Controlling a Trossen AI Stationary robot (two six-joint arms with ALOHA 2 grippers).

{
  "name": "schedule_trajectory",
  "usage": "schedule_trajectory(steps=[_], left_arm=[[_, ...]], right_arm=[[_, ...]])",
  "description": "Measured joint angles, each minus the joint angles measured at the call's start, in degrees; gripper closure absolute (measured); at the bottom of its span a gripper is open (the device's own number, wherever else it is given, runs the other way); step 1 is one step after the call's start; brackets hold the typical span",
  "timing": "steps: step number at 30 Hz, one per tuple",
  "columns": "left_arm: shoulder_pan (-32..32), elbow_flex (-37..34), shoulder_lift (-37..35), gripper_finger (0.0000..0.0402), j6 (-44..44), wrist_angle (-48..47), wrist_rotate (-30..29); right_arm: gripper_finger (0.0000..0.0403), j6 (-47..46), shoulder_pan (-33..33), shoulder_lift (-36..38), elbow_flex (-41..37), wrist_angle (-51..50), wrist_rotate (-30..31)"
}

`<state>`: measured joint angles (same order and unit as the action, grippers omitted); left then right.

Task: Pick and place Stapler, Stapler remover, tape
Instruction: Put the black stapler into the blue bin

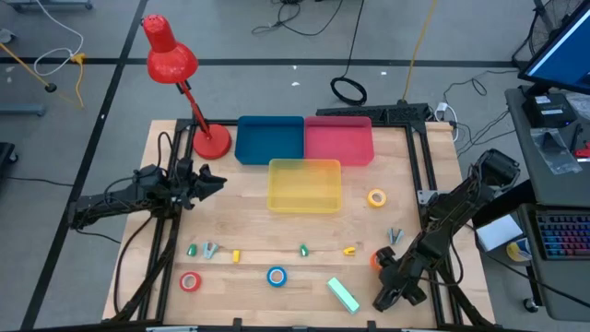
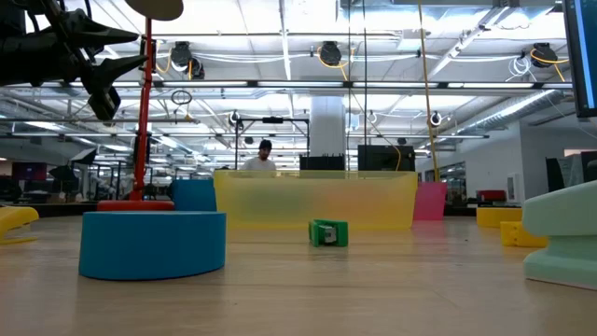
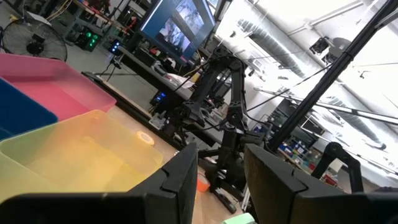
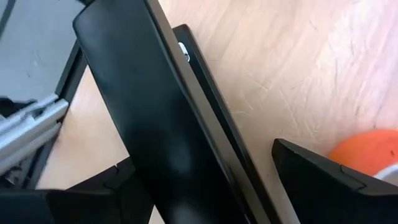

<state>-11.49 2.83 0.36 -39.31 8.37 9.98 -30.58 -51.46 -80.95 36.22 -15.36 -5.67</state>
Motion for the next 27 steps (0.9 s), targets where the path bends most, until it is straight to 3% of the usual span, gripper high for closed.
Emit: schedule_trajectory(steps=[17, 21, 27], left_arm=[[0.01, 0.00, 0.00, 0.0268, 0.09, 0.01, 0.00], [0.00, 0.00, 0.00, 0.0268, 0.52, -0.01, 0.00], [0.00, 0.00, 0.00, 0.0268, 0.87, -0.01, 0.00]], right_arm=[[0.0118, -1.10, -1.71, -0.04, -0.16, -6.66, -1.50], [0.0146, -1.08, -2.64, -0.07, -0.27, -7.72, -1.07], [0.0225, -1.30, -2.64, -0.07, -0.49, -7.41, -1.05]])
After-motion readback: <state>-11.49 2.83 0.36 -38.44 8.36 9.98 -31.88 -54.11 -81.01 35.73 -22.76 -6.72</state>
